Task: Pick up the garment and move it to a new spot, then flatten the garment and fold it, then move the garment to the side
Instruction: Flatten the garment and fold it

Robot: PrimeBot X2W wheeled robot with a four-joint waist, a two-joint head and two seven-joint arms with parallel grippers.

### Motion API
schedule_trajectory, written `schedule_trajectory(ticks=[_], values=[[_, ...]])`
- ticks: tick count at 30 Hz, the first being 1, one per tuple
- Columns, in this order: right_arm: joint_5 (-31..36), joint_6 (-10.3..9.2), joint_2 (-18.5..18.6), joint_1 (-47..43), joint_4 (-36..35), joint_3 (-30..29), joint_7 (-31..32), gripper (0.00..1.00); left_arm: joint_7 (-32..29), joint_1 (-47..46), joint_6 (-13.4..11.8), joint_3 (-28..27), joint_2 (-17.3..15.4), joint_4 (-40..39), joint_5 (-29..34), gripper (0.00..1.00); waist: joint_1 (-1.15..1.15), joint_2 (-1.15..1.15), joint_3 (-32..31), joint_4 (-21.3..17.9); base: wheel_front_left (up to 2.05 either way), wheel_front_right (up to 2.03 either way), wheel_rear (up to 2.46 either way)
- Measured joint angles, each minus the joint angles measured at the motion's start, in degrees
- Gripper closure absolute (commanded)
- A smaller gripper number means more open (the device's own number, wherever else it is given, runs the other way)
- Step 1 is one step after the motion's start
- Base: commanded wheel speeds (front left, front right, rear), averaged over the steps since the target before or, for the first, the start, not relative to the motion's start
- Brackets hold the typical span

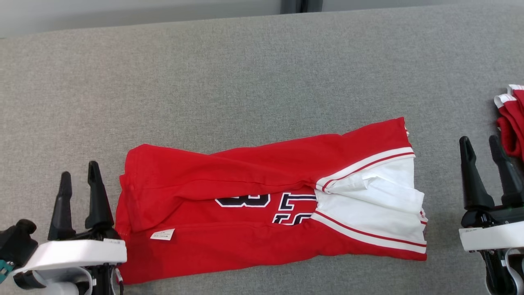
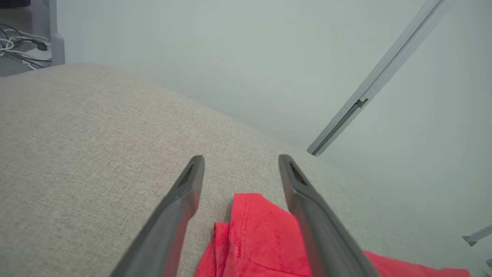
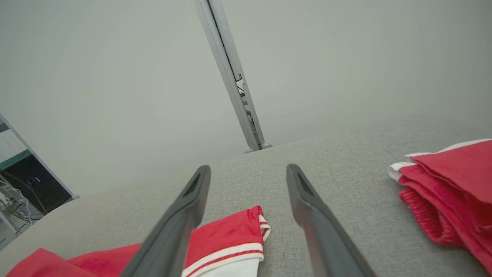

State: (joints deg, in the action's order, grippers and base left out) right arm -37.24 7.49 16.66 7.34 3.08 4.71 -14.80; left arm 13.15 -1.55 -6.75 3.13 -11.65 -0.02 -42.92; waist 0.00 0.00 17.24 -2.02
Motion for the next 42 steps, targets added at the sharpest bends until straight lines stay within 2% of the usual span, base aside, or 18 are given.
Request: schedule_trajectory(ticks=[4,8,14,19,38,42], values=[[9.4,0.0,-3.2,-0.5,-1.1,-4.0,-0.1,0.0,1.7,-1.9,-0.9,-1.4,2.1,-0.6,5.4,0.0,0.0,0.0,-1.1,0.3,0.0,0.0,0.0],[15.1,0.0,-5.5,-2.0,-1.5,-5.5,-0.2,0.0,1.8,-2.8,-0.7,-3.7,3.9,-2.9,13.4,0.0,0.0,0.0,-2.3,0.7,0.0,0.0,0.0],[18.2,0.0,-7.4,-5.2,0.5,-5.7,0.2,0.0,1.8,0.6,0.7,-3.0,4.8,-0.8,22.4,0.0,0.0,0.0,-4.7,0.8,0.0,0.0,0.0],[19.5,0.0,-8.3,-7.5,1.9,-5.5,0.5,0.0,1.8,3.1,1.3,-1.8,3.6,2.4,27.5,0.0,0.0,0.0,-6.9,0.8,0.0,0.0,0.0],[20.2,0.0,-9.1,-8.5,3.5,-6.4,1.4,0.0,1.8,4.5,3.2,-0.9,2.8,6.8,28.7,0.0,0.0,0.0,-9.0,1.7,0.0,0.0,0.0],[19.5,0.0,-7.8,-7.0,7.3,-7.8,1.9,0.0,1.8,3.4,3.3,-0.4,3.2,7.1,28.7,0.0,0.0,0.0,-8.5,2.2,0.0,0.0,0.0]])
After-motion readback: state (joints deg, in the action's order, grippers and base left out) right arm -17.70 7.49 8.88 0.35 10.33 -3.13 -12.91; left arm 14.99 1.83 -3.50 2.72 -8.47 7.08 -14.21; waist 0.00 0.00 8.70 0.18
